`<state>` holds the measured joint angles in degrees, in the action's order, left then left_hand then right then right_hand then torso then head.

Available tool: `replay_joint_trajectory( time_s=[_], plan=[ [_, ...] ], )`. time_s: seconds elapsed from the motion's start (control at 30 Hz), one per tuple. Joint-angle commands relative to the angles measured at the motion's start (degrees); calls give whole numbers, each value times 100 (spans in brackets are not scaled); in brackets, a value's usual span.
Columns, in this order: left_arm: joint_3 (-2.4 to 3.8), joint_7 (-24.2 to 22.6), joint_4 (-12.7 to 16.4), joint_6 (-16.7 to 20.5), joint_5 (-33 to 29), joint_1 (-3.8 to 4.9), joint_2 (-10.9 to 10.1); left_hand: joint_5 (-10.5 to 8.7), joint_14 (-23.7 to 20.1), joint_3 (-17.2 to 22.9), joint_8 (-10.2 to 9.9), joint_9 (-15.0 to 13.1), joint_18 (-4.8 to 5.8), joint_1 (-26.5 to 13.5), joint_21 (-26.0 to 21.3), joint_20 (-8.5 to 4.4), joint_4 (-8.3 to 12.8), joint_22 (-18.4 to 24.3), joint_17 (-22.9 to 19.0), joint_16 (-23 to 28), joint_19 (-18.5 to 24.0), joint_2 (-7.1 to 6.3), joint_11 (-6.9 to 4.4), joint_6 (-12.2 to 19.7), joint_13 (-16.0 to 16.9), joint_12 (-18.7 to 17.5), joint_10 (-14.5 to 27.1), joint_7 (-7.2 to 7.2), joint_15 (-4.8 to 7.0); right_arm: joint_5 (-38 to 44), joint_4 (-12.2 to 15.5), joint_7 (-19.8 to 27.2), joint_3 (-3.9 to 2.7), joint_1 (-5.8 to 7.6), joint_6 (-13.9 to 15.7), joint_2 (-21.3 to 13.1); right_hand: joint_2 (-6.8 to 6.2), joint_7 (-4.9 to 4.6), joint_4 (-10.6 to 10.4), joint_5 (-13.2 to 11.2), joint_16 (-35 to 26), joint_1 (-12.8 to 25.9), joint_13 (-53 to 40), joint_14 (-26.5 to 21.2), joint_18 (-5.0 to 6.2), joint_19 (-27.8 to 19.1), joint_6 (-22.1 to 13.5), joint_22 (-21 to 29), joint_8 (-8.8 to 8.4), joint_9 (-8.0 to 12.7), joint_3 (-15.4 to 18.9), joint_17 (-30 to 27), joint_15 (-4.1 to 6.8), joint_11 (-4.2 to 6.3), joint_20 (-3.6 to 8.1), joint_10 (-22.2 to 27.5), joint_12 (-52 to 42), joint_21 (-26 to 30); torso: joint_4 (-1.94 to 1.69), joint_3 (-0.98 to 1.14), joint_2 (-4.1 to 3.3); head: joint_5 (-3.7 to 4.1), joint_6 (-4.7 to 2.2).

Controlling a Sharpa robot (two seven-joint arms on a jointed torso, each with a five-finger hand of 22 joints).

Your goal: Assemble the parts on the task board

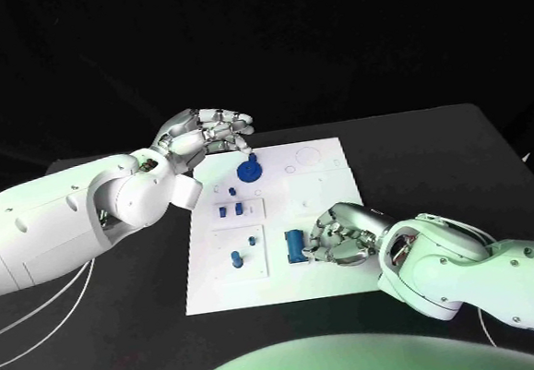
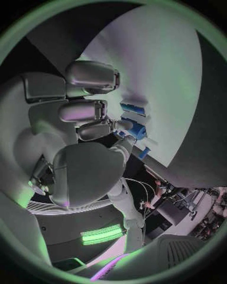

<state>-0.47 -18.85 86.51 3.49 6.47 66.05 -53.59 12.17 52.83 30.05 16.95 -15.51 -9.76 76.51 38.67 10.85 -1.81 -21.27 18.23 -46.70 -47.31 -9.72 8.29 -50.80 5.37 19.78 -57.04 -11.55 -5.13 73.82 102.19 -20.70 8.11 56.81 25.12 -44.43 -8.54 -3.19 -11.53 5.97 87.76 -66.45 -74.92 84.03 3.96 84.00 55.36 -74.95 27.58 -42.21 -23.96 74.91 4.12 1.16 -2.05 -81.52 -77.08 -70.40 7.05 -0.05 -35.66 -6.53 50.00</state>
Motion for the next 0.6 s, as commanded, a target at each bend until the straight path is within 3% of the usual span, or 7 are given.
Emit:
replay_joint_trajectory(
  time_s=[0.03,0.6],
  plan=[
    [3,-36,6,-103,17,2,17,30,-51,11,-3,-7,-58,4,-19,12,-13,7,7,-16,-26,66,-2,30,7,28,24,-9,9,303,-57,8,-2,-1,-200,71,11,21,37,-35,25,-63,-371,500,-54,156,39,-1052,19,5,6,1026,50,-6,44,-55,-37,-41,-2,0,-10,-2,0],
    [3,-33,10,-102,17,2,20,30,-51,11,-3,-7,-58,4,-19,12,-13,7,7,-16,-26,66,-2,30,7,28,24,-9,9,538,-244,-202,-1,-4,-321,249,25,54,148,-49,29,-213,-442,502,-58,164,84,-1057,35,11,-77,1035,74,24,62,-112,-114,-65,3,9,-5,-15,0]
  ],
)
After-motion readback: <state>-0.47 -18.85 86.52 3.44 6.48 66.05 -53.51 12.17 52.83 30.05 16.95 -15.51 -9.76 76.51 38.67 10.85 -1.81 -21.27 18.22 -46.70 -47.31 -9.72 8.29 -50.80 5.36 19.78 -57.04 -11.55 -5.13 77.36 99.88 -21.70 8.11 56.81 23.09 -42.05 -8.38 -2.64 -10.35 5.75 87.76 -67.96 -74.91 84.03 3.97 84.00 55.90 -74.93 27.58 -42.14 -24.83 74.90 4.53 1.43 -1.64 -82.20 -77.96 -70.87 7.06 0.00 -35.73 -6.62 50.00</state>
